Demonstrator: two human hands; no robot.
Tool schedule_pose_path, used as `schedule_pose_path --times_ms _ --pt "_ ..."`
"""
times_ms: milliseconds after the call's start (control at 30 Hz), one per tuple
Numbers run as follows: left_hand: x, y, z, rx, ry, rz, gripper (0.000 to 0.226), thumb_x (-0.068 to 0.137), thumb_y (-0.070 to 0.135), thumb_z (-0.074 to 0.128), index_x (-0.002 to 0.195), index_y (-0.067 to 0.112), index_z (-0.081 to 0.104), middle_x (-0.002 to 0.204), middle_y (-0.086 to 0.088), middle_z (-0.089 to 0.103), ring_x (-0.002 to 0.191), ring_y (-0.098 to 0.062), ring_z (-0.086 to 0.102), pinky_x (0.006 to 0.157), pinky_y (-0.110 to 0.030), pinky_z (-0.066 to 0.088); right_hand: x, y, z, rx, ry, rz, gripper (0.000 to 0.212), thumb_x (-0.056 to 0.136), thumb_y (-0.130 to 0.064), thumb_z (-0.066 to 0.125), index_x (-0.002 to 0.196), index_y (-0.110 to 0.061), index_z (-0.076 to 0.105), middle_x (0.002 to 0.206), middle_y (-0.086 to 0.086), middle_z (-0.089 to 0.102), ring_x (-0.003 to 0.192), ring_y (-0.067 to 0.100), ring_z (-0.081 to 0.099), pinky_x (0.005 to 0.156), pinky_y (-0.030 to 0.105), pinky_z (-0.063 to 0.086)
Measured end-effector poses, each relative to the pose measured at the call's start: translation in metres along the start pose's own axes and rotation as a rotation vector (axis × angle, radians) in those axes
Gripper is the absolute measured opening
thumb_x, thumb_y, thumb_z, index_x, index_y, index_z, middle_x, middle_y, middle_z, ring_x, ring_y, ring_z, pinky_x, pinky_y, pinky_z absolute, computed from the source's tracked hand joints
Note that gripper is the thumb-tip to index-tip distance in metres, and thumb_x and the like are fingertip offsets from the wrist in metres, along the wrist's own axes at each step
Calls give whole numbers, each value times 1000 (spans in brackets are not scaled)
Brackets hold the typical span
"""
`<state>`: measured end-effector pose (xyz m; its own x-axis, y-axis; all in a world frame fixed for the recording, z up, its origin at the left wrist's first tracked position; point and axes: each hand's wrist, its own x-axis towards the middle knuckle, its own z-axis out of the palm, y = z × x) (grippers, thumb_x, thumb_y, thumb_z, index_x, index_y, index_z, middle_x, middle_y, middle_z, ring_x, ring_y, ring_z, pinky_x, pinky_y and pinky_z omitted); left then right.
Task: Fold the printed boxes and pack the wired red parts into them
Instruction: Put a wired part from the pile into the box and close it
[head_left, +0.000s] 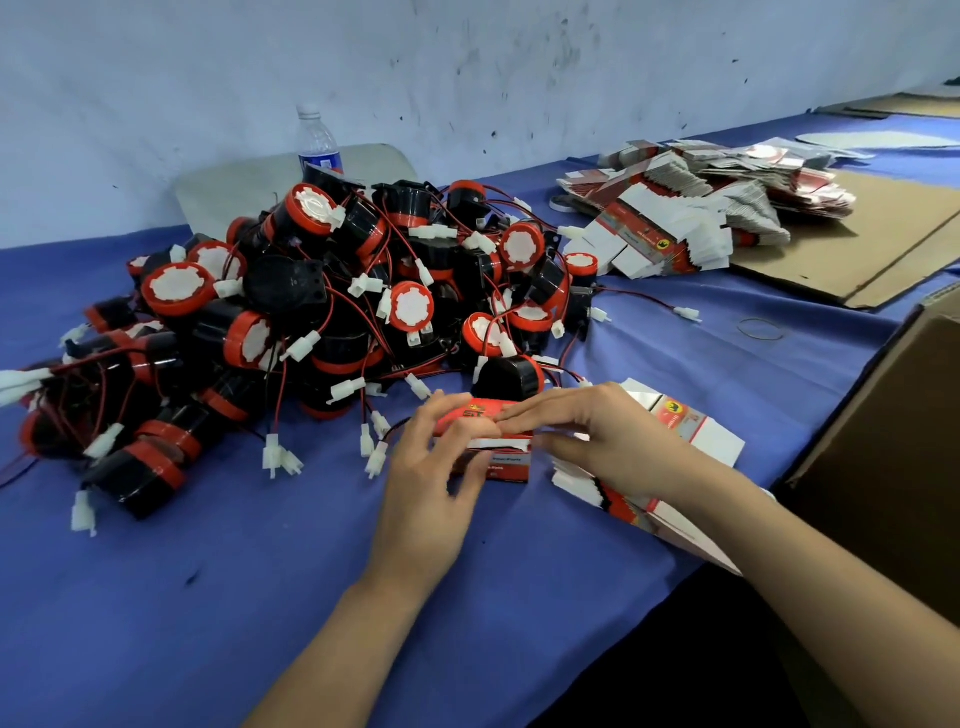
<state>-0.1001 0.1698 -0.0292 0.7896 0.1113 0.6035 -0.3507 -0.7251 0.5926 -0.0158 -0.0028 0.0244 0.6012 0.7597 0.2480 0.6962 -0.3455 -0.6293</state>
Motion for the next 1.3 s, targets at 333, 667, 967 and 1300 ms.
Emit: schedule_pose_path --times_ms 333,667,967,1300 --pt "1 -2 0 -9 -7 -9 15 85 1 68 88 15 71 133 5 54 138 -25 39 102 -32 41 2 8 4 70 47 -42 25 87 -2 65 111 -10 71 114 0 69 109 2 59 94 12 44" --pt "-3 13 3 377 -59 63 17 71 -8 76 77 7 69 124 -11 64 123 -37 55 90 -62 48 1 6 11 27 143 -45 22 86 -6 69 107 -9 73 110 -2 70 105 1 59 101 22 43" --pt "-1 18 1 240 -34 -12 12 80 -2 75 74 6 66 130 -7 60 131 -34 47 84 -41 56 4 12 17 54 199 -43 20 84 -5 70 103 -8 74 105 -8 68 101 -10 56 90 4 38" --pt "2 19 1 276 -39 32 22 76 -6 76 66 3 59 127 -10 62 125 -40 52 80 -40 56 2 11 20 105 213 -4 21 85 -3 68 104 -9 74 102 -15 66 99 -14 57 91 7 42"
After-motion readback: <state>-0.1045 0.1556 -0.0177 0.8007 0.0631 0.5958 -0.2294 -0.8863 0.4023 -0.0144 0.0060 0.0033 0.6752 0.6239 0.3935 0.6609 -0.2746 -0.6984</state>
